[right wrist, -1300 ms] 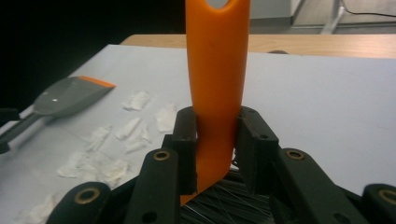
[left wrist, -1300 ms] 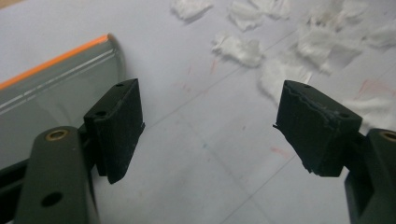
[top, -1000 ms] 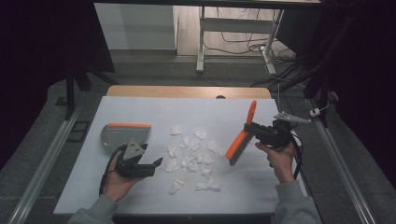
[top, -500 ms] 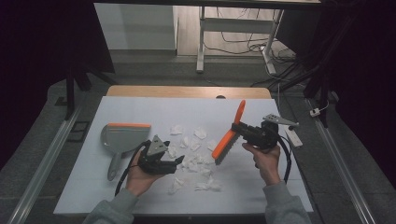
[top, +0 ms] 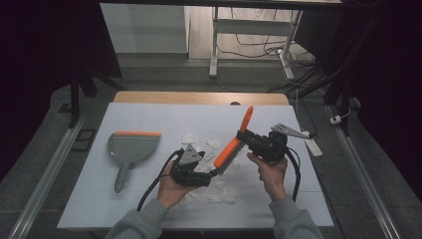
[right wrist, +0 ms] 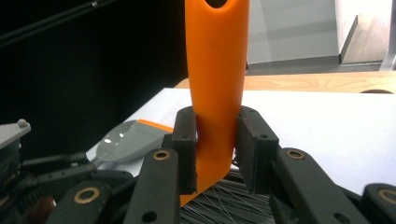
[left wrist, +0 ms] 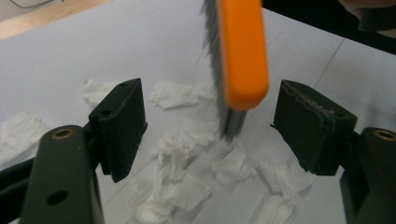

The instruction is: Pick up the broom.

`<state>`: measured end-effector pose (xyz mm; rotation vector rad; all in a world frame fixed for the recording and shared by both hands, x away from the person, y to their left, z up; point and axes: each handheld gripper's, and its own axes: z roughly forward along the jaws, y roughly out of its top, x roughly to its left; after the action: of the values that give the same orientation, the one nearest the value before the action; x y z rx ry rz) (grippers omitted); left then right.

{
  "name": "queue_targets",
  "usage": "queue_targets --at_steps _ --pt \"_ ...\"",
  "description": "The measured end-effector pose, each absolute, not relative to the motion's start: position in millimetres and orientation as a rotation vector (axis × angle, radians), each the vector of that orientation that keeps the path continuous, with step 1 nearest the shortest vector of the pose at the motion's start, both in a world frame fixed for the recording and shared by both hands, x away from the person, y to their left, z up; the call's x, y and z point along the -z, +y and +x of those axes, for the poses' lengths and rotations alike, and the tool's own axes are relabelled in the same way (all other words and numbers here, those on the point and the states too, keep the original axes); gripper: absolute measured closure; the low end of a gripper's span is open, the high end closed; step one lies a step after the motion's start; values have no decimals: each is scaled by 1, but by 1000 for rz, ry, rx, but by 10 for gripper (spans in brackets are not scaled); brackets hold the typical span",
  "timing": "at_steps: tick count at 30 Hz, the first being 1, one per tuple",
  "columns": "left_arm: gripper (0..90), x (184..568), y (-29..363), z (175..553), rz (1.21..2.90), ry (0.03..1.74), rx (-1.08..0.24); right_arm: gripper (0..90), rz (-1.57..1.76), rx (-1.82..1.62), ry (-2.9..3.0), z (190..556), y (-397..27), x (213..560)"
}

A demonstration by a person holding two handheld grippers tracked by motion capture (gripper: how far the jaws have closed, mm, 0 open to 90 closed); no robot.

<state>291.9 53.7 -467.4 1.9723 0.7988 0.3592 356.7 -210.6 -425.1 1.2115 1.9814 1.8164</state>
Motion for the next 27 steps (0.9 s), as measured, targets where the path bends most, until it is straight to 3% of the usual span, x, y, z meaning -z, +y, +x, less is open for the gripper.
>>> queue_targets --at_steps 10,18,22,27 --pt "304 474 42 291 1995 795 -432 706 1242 -1869 1957 352 -198 429" --pt "554 482 39 298 1960 848 -485 706 1310 -1945 1903 348 -188 437" --pt "724 484 41 300 1948 853 -478 705 1309 -1950 1904 346 -185 439" --pt "780 481 48 300 1954 810 -472 705 1307 -1970 1912 343 -182 439"
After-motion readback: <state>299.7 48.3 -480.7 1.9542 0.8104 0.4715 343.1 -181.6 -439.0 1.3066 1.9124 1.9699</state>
